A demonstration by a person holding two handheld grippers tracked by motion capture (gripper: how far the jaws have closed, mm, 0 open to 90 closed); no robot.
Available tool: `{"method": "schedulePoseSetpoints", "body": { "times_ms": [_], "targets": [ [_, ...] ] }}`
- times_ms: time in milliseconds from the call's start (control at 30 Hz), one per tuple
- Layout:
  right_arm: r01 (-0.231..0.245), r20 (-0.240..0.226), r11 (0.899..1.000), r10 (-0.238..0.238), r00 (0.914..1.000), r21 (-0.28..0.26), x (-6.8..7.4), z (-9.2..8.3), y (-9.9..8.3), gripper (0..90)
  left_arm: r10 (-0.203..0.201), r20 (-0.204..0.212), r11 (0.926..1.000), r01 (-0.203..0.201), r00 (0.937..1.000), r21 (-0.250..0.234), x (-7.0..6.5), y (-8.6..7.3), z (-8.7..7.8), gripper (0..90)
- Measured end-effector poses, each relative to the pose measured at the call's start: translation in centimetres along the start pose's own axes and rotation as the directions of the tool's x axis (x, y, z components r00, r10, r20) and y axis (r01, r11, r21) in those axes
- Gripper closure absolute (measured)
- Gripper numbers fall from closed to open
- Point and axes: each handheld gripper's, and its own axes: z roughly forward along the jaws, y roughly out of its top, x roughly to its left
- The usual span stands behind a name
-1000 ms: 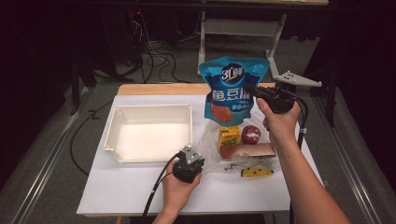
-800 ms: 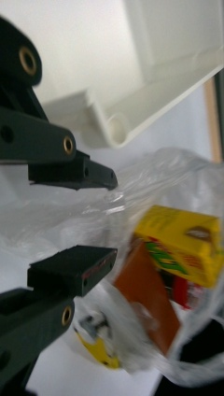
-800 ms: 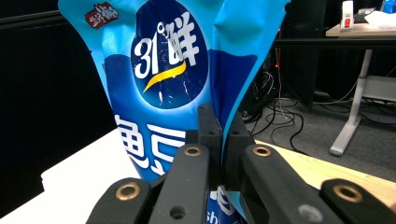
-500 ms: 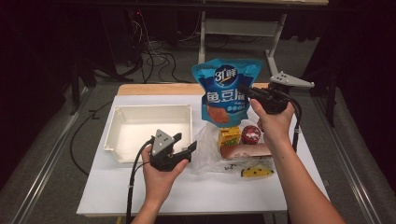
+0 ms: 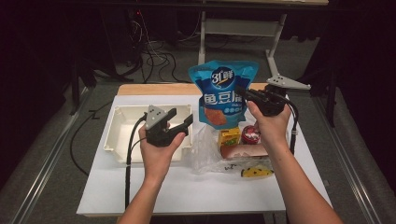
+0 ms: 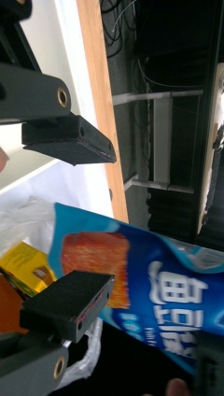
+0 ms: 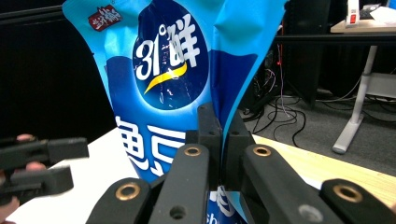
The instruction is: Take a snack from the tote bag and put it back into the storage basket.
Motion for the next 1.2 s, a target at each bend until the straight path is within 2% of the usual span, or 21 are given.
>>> {"method": "schedulePoseSetpoints", "body": {
  "times_ms": [67, 100, 300, 467, 567, 633, 733, 767, 833, 900, 967, 1033, 1067, 1133, 1200],
  "targets": [
    [-0.001, 0.002, 1.0, 0.001, 1.0, 0.0, 0.0, 0.0, 0.0, 90.0, -0.001, 0.0, 1.0, 0.001, 1.0, -0.002, -0.1, 0.5, 0.1, 36.3],
    [0.0, 0.0, 1.0, 0.0, 1.0, -0.001, 0.0, 0.0, 0.0, 90.0, 0.012, -0.005, 0.9999, -0.012, 0.9999, -0.007, -0.4, 1.4, 0.5, 36.2],
    [0.003, -0.005, 1.0, -0.003, 1.0, -0.003, 0.2, 0.2, 0.0, 90.0, 0.044, 0.002, 0.9987, -0.044, 0.999, -0.026, -1.2, 3.6, 1.6, 36.1],
    [0.005, -0.007, 1.0, -0.005, 1.0, -0.003, 0.4, 0.3, -0.1, 90.0, 0.029, 0.026, 0.9992, -0.029, 0.9992, -0.026, -1.6, 4.4, 2.5, 35.2],
    [0.005, -0.011, 1.0, -0.005, 0.9999, -0.002, 0.6, 0.4, -0.1, 90.0, 0.029, 0.059, 0.9994, -0.028, 0.9978, -0.021, -2.2, 4.7, 3.4, 36.1],
    [0.013, -0.015, 1.0, -0.013, 0.9998, -0.002, 0.7, 0.5, -0.1, 90.0, 0.029, 0.051, 0.9995, -0.029, 0.9983, -0.011, -2.5, 4.9, 3.9, 36.8],
    [0.015, -0.018, 1.0, -0.015, 0.9997, -0.001, 1.0, 0.6, -0.1, 90.0, 0.002, 0.052, 1.0, -0.001, 0.9987, -0.01, -2.7, 5.2, 4.3, 40.6],
    [0.017, -0.021, 1.0, -0.017, 0.9996, -0.003, 1.0, 0.6, -0.1, 90.0, -0.002, 0.055, 1.0, 0.003, 0.9985, -0.003, -2.8, 5.3, 4.4, 44.8],
    [0.021, -0.018, 1.0, -0.021, 0.9996, -0.001, 1.1, 0.7, -0.1, 90.0, 0.001, 0.018, 1.0, -0.001, 0.9998, 0.006, -3.2, 5.4, 4.6, 51.8],
    [0.02, -0.014, 1.0, -0.02, 0.9997, 0.0, 1.2, 0.8, -0.1, 90.0, -0.008, 0.008, 0.9999, 0.007, 0.9999, 0.009, -3.3, 5.5, 4.7, 60.0],
    [0.023, -0.018, 1.0, -0.023, 0.9996, -0.005, 1.4, 0.8, -0.1, 90.0, -0.02, 0.03, 0.9989, 0.019, 0.9994, 0.044, -3.2, 5.7, 4.9, 63.4],
    [0.04, -0.012, 0.999, -0.04, 0.9991, 0.0, 1.8, 0.8, -0.1, 90.0, -0.007, 0.015, 0.9978, 0.006, 0.9999, 0.066, -3.3, 5.9, 5.0, 62.6],
    [0.052, -0.005, 0.999, -0.052, 0.9986, 0.002, 2.0, 0.9, -0.1, 90.0, -0.004, 0.015, 0.998, 0.003, 0.9999, 0.063, -3.3, 6.0, 4.9, 64.3],
    [0.045, -0.013, 0.999, -0.045, 0.9989, -0.004, 2.2, 0.9, 0.0, 90.0, -0.015, 0.014, 0.9987, 0.014, 0.9998, 0.05, -3.1, 6.1, 4.6, 69.5],
    [0.045, -0.022, 0.999, -0.045, 0.9987, -0.015, 2.3, 0.9, 0.0, 90.0, -0.022, 0.021, 0.999, 0.021, 0.9995, 0.04, -2.9, 6.3, 4.4, 77.6]
  ]
}}
